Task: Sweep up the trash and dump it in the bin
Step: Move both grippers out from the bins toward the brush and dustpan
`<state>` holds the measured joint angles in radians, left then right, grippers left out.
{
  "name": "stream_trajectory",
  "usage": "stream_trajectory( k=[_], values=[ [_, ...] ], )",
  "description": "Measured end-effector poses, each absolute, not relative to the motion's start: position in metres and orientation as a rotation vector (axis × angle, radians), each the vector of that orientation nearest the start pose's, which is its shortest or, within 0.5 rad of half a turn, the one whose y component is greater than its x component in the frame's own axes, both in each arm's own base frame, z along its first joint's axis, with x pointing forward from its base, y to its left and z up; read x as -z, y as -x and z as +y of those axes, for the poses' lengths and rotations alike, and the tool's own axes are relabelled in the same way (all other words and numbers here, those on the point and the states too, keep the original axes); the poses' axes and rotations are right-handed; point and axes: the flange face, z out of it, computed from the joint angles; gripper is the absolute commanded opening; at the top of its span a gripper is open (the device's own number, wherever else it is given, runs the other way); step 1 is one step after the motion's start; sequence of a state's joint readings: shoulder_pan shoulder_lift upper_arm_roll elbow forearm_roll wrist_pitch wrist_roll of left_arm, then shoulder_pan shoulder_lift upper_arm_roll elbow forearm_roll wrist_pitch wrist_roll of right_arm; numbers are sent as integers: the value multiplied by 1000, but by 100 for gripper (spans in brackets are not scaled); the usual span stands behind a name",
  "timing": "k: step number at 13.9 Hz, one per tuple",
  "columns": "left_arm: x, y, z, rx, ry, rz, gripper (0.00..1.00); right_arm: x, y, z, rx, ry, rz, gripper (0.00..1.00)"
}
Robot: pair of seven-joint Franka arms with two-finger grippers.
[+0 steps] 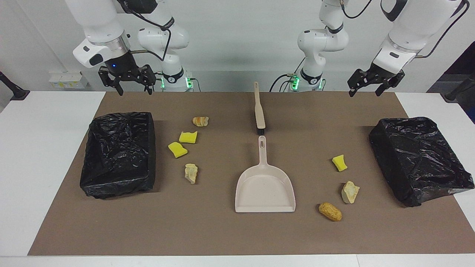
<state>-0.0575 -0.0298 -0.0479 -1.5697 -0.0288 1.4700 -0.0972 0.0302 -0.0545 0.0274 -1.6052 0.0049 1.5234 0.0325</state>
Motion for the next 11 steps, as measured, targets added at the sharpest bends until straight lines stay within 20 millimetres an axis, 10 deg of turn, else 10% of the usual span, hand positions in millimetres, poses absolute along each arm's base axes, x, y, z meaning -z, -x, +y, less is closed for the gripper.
stream_trajectory(
  k=[7, 11],
  values=[
    [-634, -532, -63, -122, 3174, 23, 100, -634, -533, 30, -23, 3138, -33, 100],
    [-616, -528, -91, -174, 3203, 76, 100, -627, -541, 69, 39, 3134, -32, 100]
  ],
)
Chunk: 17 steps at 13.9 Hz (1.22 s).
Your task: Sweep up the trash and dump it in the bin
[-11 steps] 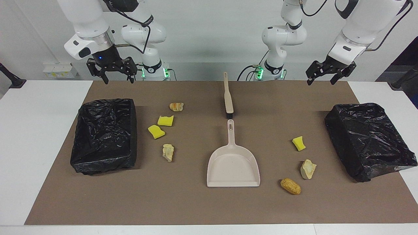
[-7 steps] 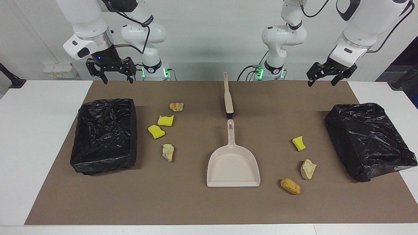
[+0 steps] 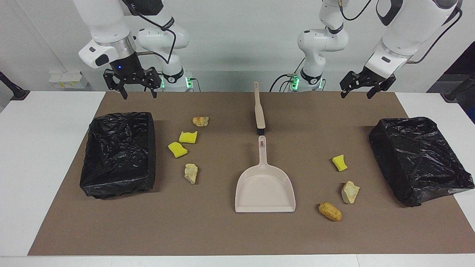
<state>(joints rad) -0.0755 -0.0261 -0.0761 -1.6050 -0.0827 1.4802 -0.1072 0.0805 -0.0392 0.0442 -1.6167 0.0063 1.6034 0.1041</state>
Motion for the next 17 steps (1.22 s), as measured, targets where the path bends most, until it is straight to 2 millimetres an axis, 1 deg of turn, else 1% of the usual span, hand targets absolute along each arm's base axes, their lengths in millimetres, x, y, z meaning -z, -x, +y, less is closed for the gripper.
stream_trajectory(
  k=[1, 2, 4, 7, 9, 12, 14, 15, 17],
  values=[
    [-606, -525, -107, -176, 3211, 72, 100, -620, -544, 87, 33, 3133, 6, 100],
    [-596, -520, -125, -181, 3217, 68, 100, -612, -548, 99, 28, 3130, 34, 100],
    [-568, -499, -163, -186, 3213, 68, 100, -599, -556, 115, 5, 3124, 51, 100],
    [-518, -454, -216, -193, 3193, 102, 100, -584, -572, 125, -7, 3119, 119, 100],
    [-480, -424, -244, -196, 3183, 135, 100, -574, -582, 132, -24, 3118, 132, 100],
    [-420, -370, -286, -189, 3164, 195, 100, -562, -590, 157, 5, 3107, 147, 100],
    [-385, -335, -307, -181, 3162, 250, 100, -555, -592, 167, 11, 3102, 165, 100],
    [-372, -320, -314, -190, 3171, 273, 100, -550, -594, 174, 9, 3101, 177, 100],
    [-357, -294, -328, -198, 3188, 318, 100, -541, -596, 184, 5, 3099, 191, 100]
  ],
)
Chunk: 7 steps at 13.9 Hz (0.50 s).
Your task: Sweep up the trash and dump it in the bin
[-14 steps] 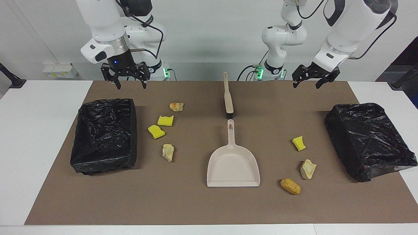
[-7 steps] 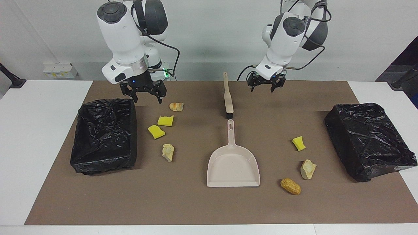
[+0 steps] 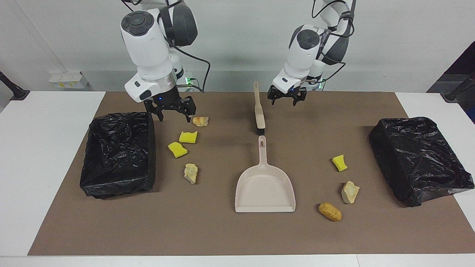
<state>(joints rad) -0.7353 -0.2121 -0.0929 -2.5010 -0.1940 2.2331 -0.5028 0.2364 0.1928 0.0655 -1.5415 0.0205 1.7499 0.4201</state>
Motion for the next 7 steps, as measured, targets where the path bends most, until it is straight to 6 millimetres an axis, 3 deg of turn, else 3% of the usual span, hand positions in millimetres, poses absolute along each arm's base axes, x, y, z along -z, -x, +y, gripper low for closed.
stream_trajectory(
  k=[2, 3, 5, 6, 7],
  values=[
    [-346, -271, -340, -177, 3192, 359, 100, -539, -596, 186, 1, 3100, 192, 100],
    [-342, -262, -344, -174, 3192, 363, 93, -539, -596, 185, 1, 3100, 193, 100],
    [-339, -253, -348, -182, 3193, 357, 67, -538, -596, 185, 0, 3100, 193, 100],
    [-338, -250, -349, -186, 3192, 345, 42, -538, -596, 185, -1, 3100, 193, 100],
    [-338, -248, -351, -189, 3191, 337, 6, -538, -596, 185, -1, 3101, 194, 100]
  ],
)
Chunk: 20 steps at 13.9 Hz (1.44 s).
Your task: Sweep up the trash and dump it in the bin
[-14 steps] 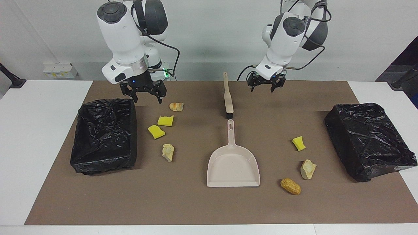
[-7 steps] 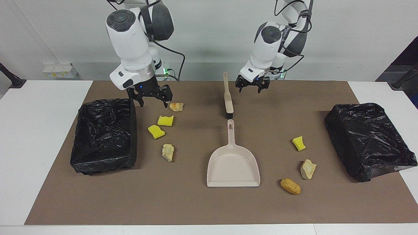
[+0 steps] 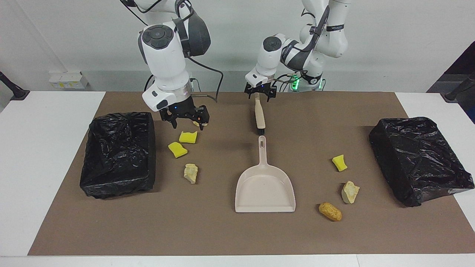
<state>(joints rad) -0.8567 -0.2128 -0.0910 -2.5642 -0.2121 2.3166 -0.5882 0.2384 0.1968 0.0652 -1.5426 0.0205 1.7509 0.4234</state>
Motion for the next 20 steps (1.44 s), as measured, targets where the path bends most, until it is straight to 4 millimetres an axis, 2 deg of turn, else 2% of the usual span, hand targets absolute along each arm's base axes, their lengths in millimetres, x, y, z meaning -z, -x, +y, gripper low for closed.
stream_trajectory(
  k=[1, 6, 8, 10, 13, 17, 20],
  values=[
    [-337, -247, -351, -190, 3192, 332, 0, -538, -596, 185, -1, 3100, 194, 100],
    [-337, -250, -348, -197, 3194, 316, 0, -535, -597, 192, 6, 3080, 239, 100],
    [-343, -256, -345, -220, 3188, 331, 0, -524, -598, 207, -13, 3076, 278, 100],
    [-364, -277, -333, -295, 3165, 338, 0, -507, -602, 230, 6, 3058, 277, 100],
    [-405, -322, -288, -320, 3165, 340, 0, -474, -604, 278, 5, 3041, 260, 100],
    [-443, -375, -202, -287, 3169, 364, 0, -430, -596, 360, 14, 3012, 370, 100],
    [-465, -414, -140, -245, 3152, 397, 0, -396, -588, 413, 20, 3052, 389, 100]
  ],
)
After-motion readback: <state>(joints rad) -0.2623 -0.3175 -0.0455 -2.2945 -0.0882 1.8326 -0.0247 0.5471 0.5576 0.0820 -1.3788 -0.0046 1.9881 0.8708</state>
